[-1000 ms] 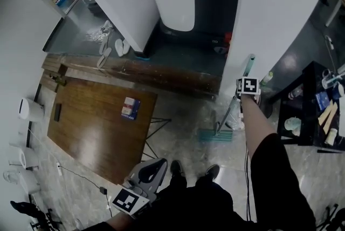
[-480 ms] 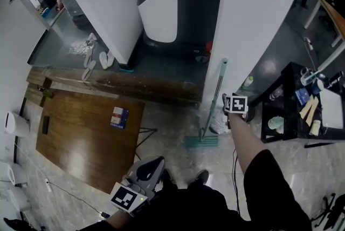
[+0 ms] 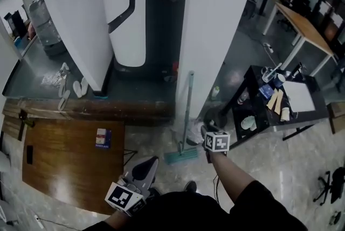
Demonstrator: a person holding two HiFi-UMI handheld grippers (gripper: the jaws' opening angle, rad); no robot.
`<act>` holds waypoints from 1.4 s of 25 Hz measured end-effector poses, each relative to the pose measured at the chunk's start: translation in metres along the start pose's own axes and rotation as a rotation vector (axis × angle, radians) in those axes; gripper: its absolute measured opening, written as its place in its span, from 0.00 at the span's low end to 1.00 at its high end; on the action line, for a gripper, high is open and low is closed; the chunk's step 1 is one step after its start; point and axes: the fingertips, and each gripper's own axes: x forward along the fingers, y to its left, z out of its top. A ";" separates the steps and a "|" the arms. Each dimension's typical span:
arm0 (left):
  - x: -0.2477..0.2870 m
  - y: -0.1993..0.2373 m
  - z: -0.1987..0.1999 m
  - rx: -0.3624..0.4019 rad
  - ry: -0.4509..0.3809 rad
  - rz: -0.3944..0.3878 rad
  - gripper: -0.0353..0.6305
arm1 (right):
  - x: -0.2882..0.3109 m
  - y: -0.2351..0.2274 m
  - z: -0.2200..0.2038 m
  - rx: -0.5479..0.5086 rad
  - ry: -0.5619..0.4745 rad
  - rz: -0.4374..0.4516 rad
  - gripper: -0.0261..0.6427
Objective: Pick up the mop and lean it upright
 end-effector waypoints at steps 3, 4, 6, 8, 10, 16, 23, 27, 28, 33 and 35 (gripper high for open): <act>-0.006 -0.006 -0.002 0.006 -0.014 -0.059 0.08 | -0.051 0.031 -0.022 0.032 -0.049 0.028 0.17; -0.008 -0.009 -0.004 -0.001 -0.014 -0.080 0.08 | -0.068 0.042 -0.028 0.040 -0.070 0.034 0.15; -0.009 -0.016 -0.012 -0.017 -0.007 -0.127 0.08 | -0.101 0.060 -0.036 0.048 -0.117 0.039 0.10; -0.010 -0.025 -0.022 -0.033 0.007 -0.179 0.08 | -0.132 0.077 -0.040 0.048 -0.167 0.045 0.05; -0.011 -0.034 -0.032 -0.046 0.017 -0.219 0.08 | -0.161 0.096 -0.042 0.034 -0.220 0.067 0.05; -0.028 -0.076 -0.037 -0.009 0.036 -0.269 0.08 | -0.231 0.143 -0.052 -0.034 -0.330 0.162 0.04; -0.045 -0.144 -0.044 0.069 0.053 -0.212 0.08 | -0.303 0.164 -0.089 -0.102 -0.365 0.333 0.04; -0.062 -0.184 -0.056 0.081 0.089 -0.167 0.08 | -0.351 0.162 -0.110 -0.105 -0.405 0.397 0.04; -0.068 -0.191 -0.060 0.083 0.099 -0.154 0.08 | -0.361 0.163 -0.117 -0.095 -0.410 0.413 0.04; -0.083 -0.229 -0.071 0.094 0.132 -0.123 0.08 | -0.392 0.154 -0.141 -0.075 -0.426 0.444 0.04; -0.091 -0.244 -0.074 0.095 0.143 -0.134 0.08 | -0.405 0.153 -0.147 -0.070 -0.429 0.439 0.04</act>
